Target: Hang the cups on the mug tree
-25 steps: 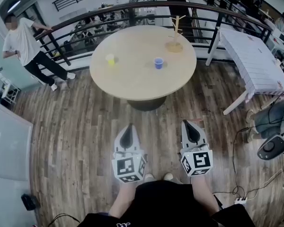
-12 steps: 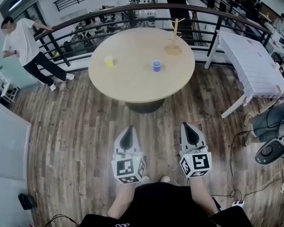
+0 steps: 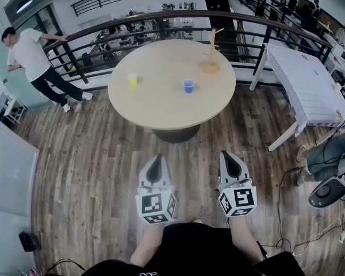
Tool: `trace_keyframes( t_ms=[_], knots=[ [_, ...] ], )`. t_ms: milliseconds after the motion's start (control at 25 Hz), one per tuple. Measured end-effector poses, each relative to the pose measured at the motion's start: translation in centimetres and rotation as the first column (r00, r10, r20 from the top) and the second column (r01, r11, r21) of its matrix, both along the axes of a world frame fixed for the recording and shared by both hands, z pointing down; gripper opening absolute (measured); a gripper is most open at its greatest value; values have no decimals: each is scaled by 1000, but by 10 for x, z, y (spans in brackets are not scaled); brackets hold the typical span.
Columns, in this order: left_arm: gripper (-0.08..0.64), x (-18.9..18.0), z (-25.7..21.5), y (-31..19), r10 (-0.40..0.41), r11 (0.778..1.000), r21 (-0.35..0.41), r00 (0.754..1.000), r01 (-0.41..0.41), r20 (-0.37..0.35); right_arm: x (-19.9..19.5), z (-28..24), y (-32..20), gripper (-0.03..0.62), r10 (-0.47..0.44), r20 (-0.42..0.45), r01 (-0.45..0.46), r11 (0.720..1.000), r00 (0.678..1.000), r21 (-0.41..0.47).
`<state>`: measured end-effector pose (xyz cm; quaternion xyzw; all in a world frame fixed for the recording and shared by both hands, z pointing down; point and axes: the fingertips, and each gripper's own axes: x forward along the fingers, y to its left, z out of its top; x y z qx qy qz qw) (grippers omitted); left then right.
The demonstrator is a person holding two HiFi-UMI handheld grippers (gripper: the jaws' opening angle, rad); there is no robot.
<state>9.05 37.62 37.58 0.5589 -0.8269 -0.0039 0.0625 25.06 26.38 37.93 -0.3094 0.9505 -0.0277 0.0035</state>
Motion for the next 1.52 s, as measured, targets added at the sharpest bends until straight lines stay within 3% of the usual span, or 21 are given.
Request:
trace_keyframes(
  t_ms=[240, 360, 520, 800, 1040, 1280, 1520],
  knots=[
    [11, 8, 0, 0, -47, 999, 25, 999, 48, -23, 7, 13, -5, 9, -31, -4, 31, 999, 1000, -18],
    [11, 9, -3, -10, -34, 999, 26, 999, 34, 4, 5, 19, -13, 9, -39, -2, 39, 999, 999, -28],
    [11, -8, 8, -24, -42, 999, 22, 999, 42, -10, -6, 25, -39, 8, -30, 6, 30, 999, 1000, -34],
    [11, -100, 44, -102, -85, 996, -6, 994, 85, -74, -72, 62, -128, 9, 1, -54, -5, 997, 999, -77],
    [11, -186, 31, -201, -34, 999, -21, 997, 33, -65, -168, 36, -228, 9, 24, -36, -26, 998, 999, -61],
    [11, -271, 13, -273, 7, 1000, -8, 998, -7, -59, -260, 10, -289, 9, 17, -32, -18, 999, 999, -32],
    [11, -309, 31, -311, 16, 999, -32, 994, -19, -108, -301, 14, -315, 9, -15, -48, 13, 999, 999, -33]
  ],
)
